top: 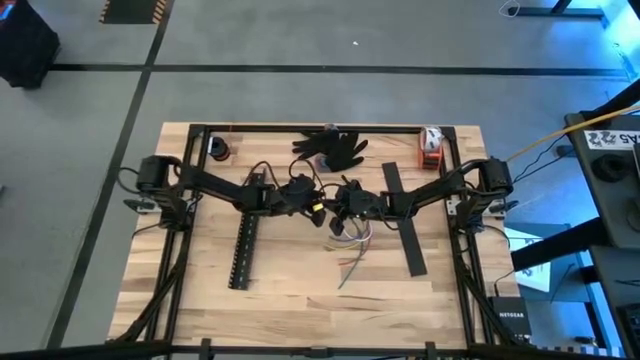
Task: Ziptie cables
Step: Wrap the cable wires together using the black zip tie
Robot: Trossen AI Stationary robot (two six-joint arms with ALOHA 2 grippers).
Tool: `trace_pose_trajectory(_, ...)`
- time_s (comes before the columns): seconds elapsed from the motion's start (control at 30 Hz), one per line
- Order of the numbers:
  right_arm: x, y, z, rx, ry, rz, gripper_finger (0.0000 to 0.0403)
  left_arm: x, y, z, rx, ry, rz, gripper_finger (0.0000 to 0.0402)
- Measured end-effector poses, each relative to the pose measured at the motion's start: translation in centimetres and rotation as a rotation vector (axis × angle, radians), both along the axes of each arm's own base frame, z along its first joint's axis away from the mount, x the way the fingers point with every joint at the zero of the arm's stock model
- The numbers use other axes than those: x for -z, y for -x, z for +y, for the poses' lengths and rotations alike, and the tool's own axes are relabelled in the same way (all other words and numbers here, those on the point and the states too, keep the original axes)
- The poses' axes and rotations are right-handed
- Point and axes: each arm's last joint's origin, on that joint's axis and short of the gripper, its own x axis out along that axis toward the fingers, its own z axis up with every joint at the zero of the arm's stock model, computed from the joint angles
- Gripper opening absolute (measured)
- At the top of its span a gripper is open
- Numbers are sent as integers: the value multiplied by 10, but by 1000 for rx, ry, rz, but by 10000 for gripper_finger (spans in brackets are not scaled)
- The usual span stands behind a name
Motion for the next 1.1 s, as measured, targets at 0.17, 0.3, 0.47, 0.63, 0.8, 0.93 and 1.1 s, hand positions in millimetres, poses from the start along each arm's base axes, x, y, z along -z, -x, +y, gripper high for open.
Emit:
trace_pose_trajectory(0.17,0,0,0,0,0,-1,6,1,0,3,-10,-55,10,109)
trace_pose_trajectory(0.3,0,0,0,0,0,-2,6,2,-1,5,32,-56,13,21)
trace_pose_trajectory(0.47,-1,-1,0,1,0,-13,6,-5,-4,4,65,-44,-6,2)
trace_pose_trajectory(0.63,3,-5,3,49,-27,-55,6,-31,-3,7,90,-68,-42,0)
trace_pose_trajectory(0.8,51,-9,10,27,-60,82,6,-72,9,20,66,-98,-172,0)
trace_pose_trajectory(0.93,59,-14,13,12,-91,81,6,-91,21,29,55,-125,-197,0)
trace_pose_trajectory(1.1,50,-18,14,-21,-60,83,6,-99,30,30,59,-140,-160,0)
